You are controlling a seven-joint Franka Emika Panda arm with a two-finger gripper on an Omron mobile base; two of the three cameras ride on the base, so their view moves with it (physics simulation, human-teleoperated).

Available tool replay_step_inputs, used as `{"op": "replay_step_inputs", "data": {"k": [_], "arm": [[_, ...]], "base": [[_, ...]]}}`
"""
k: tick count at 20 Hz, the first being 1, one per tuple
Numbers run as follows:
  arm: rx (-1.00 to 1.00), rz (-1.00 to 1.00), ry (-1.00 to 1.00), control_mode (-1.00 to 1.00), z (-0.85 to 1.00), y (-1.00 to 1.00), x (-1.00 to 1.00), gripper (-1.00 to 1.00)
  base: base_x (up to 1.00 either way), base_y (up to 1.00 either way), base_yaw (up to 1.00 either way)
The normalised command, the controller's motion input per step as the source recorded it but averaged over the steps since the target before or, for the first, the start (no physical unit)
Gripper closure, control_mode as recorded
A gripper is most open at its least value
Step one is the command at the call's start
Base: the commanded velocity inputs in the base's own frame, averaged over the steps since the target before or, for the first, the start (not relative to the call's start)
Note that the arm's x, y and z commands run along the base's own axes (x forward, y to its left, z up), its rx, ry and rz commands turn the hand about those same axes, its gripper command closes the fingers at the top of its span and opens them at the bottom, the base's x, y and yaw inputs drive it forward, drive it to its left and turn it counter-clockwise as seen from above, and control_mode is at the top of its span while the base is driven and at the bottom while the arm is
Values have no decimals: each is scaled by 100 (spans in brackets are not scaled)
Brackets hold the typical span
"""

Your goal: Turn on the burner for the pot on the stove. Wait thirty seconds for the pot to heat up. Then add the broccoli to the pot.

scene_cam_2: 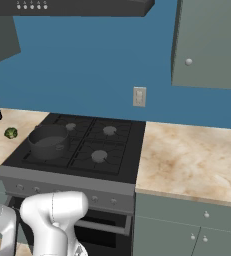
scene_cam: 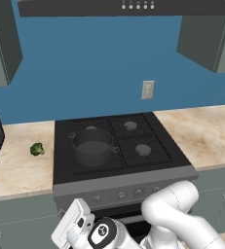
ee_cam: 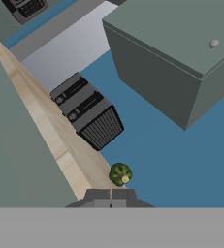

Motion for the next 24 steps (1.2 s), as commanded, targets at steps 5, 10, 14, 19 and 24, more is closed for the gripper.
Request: {"op": "replay_step_inputs", "data": {"k": [5, 10, 14, 19, 24], "arm": [[0, 0, 0, -100, 0, 0, 0, 100], [0, 0, 0, -100, 0, 0, 0, 100], [0, 0, 0, -100, 0, 0, 0, 100], [0, 0, 0, -100, 0, 0, 0, 100], [0, 0, 0, -100, 0, 0, 0, 100]], "base": [[0, 0, 0], [0, 0, 0], [0, 0, 0], [0, 0, 0], [0, 0, 0]]}}
